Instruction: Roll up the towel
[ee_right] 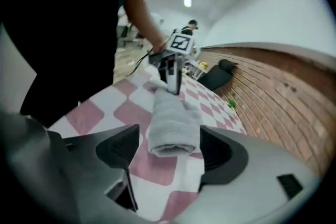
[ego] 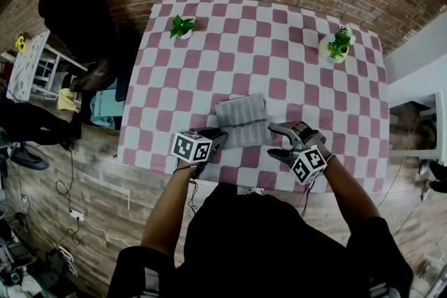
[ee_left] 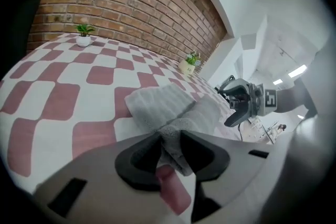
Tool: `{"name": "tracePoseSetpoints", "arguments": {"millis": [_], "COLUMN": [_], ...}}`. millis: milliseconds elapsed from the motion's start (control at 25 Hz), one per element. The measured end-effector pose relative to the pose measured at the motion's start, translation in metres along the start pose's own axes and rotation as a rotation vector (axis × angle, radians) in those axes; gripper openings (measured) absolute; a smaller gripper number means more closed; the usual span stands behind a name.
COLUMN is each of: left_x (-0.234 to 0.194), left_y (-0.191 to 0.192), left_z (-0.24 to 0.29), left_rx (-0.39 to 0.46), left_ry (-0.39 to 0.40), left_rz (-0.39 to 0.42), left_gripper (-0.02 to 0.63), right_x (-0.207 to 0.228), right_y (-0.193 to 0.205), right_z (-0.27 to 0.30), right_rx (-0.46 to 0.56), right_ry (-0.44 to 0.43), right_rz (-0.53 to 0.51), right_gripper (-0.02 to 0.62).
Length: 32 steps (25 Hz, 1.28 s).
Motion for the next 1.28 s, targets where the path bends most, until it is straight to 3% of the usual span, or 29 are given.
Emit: {"name": "tracePoseSetpoints", "arguments": {"millis": [40,120,240,320,480,600,640,720,800,880,960,1040,1280], "left_x": [-0.001,-0.001,0.001,0.002,0.016,0.036,0.041,0.048,0.049,0.044,0.038,0.035,0.047], "left_y": [-0.001,-0.001,-0.003,-0.005,-0.014,-0.012,-0.008,0.005,0.017,0.019,0.013,0.01,0.022], "left_z": [0.0,0.001,0.0,-0.002,-0.012,-0.023,-0.024,-0.018,-0.005,0.008,0.014,0.016,0.004], "left_rx": [0.001,-0.002,-0.005,0.004,0.054,0.089,0.068,-0.036,-0.155,-0.217,-0.237,-0.249,-0.258], "left_ry": [-0.002,-0.002,0.0,-0.009,-0.025,0.052,0.065,0.047,-0.002,-0.062,-0.114,-0.123,-0.007], "left_rz": [-0.004,-0.001,0.029,0.108,0.405,0.607,0.687,0.904,1.115,1.233,1.252,1.217,1.043], "left_gripper": [0.123,0.123,0.124,0.127,0.192,0.379,0.424,0.448,0.444,0.39,0.298,0.264,0.213], "right_x": [-0.008,-0.014,-0.01,-0.007,-0.003,0.0,0.002,0.006,0.01,0.014,0.018,0.021,0.009], "right_y": [0.006,0.019,0.035,0.039,0.043,0.044,0.044,0.043,0.042,0.042,0.042,0.042,0.033], "right_z": [0.007,0.022,0.039,0.043,0.042,0.043,0.043,0.044,0.044,0.044,0.044,0.043,0.035], "right_rx": [-0.038,-0.086,-0.128,-0.139,-0.122,-0.128,-0.132,-0.132,-0.122,-0.109,-0.097,-0.083,-0.041], "right_ry": [-0.007,-0.002,-0.01,-0.049,-0.11,-0.137,-0.147,-0.17,-0.192,-0.215,-0.234,-0.245,-0.315], "right_rz": [-0.107,-0.216,-0.219,-0.187,-0.068,0.032,0.064,0.13,0.184,0.226,0.273,0.326,0.459], "right_gripper": [0.339,0.339,0.337,0.306,0.241,0.233,0.233,0.229,0.229,0.229,0.227,0.222,0.212]}}
Point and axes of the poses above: the fingertips, and each gripper's own axes: z forward along the fingers, x to its right, y out of its underside, the point moved 4 cm from there along -z, backward along the fingers, and after that the axes turned 7 degrees about x, right-handed, at the moved point
